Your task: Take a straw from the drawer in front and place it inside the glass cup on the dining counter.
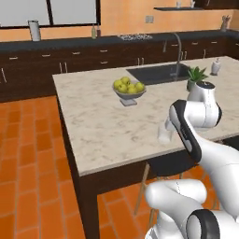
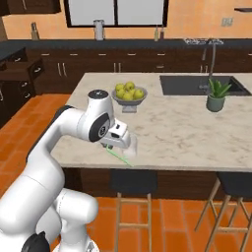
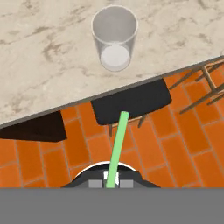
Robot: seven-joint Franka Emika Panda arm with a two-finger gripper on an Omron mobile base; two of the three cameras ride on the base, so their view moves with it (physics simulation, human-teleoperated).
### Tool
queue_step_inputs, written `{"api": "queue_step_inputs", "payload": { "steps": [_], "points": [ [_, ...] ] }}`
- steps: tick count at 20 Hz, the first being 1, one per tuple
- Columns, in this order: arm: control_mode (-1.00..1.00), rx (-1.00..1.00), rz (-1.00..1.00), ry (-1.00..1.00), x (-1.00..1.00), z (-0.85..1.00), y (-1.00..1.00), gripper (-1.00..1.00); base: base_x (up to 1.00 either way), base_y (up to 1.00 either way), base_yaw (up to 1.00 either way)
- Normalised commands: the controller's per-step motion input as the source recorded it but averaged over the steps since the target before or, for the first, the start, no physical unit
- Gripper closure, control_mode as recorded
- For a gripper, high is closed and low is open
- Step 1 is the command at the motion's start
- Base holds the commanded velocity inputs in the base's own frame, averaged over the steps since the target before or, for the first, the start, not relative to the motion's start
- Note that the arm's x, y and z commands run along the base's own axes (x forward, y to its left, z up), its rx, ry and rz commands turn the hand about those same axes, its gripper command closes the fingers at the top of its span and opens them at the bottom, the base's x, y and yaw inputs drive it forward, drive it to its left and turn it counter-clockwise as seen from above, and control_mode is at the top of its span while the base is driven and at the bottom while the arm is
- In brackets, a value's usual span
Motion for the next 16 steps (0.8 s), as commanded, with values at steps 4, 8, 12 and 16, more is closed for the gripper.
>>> {"api": "queue_step_inputs", "payload": {
  "steps": [4,8,12,16],
  "points": [
    [1.0,0.0,0.0,0.0,0.0,0.0,0.0,1.0,0.23,-0.69,0.38],
    [1.0,0.0,0.0,0.0,0.0,0.0,0.0,1.0,0.5,-0.21,0.2],
    [1.0,0.0,0.0,0.0,0.0,0.0,0.0,1.0,0.72,0.0,0.01],
    [1.0,0.0,0.0,0.0,0.0,0.0,0.0,1.0,0.84,-0.02,0.04]
  ]
}}
